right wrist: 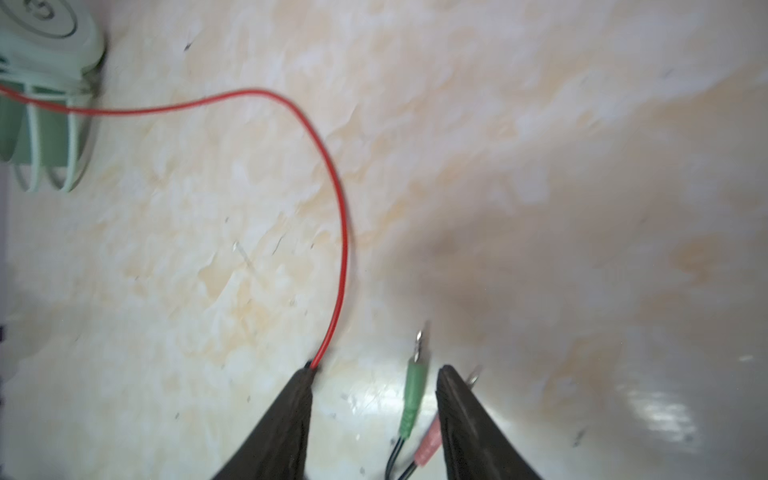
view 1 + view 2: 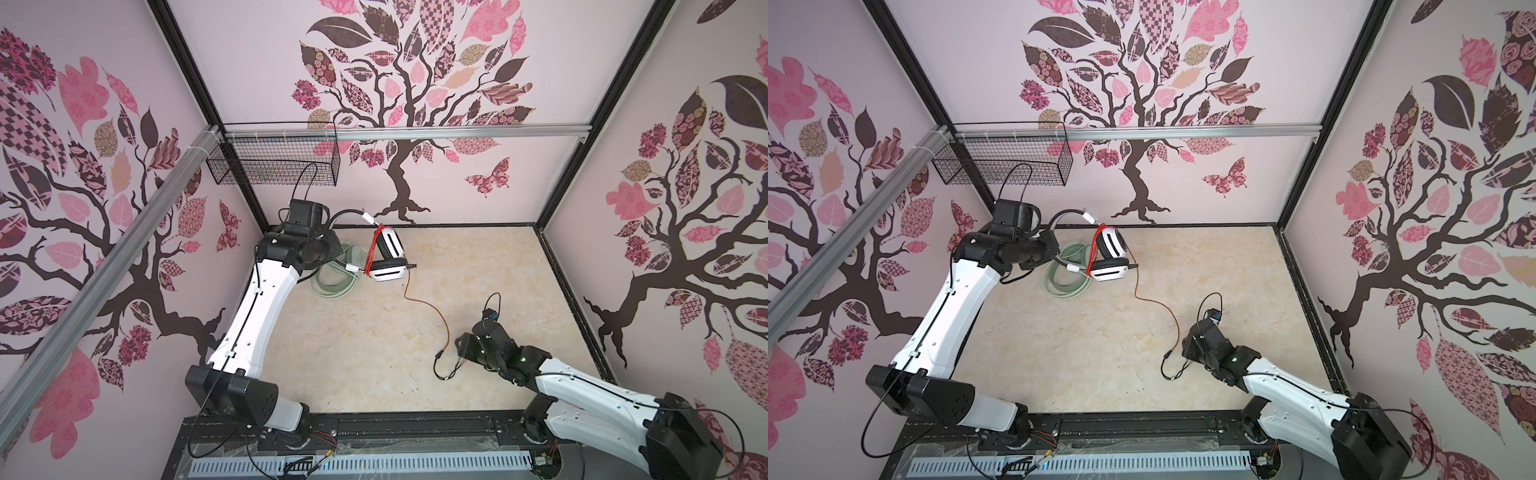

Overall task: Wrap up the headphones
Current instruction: 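Grasp the red cable near the plugs with the right gripper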

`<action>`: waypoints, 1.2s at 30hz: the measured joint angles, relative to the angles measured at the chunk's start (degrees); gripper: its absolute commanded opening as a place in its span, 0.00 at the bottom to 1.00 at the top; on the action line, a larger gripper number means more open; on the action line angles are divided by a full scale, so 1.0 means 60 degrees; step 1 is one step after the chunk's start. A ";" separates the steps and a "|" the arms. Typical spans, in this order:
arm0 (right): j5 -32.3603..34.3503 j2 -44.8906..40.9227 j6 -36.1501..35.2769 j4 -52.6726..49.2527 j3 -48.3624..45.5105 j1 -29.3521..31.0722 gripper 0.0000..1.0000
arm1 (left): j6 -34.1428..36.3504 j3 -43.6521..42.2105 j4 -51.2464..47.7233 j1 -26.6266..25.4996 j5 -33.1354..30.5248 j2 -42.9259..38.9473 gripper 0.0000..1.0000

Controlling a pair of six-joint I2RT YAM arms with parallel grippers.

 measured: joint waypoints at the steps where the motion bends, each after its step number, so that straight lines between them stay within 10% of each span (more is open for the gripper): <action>1: 0.0029 0.0474 -0.0189 -0.0182 0.0335 -0.0018 0.48 | 0.0000 0.0000 0.0004 0.0004 -0.0011 0.0000 0.00; 30: -0.0535 0.4532 0.2455 -0.1661 0.3009 0.1337 0.43 | -0.0080 0.0000 0.0000 0.0270 0.0262 -0.0044 0.00; 36: -0.0663 0.4994 0.2506 -0.1490 0.3388 0.1341 0.22 | -0.0084 0.0000 0.0000 0.0386 0.0382 -0.0047 0.00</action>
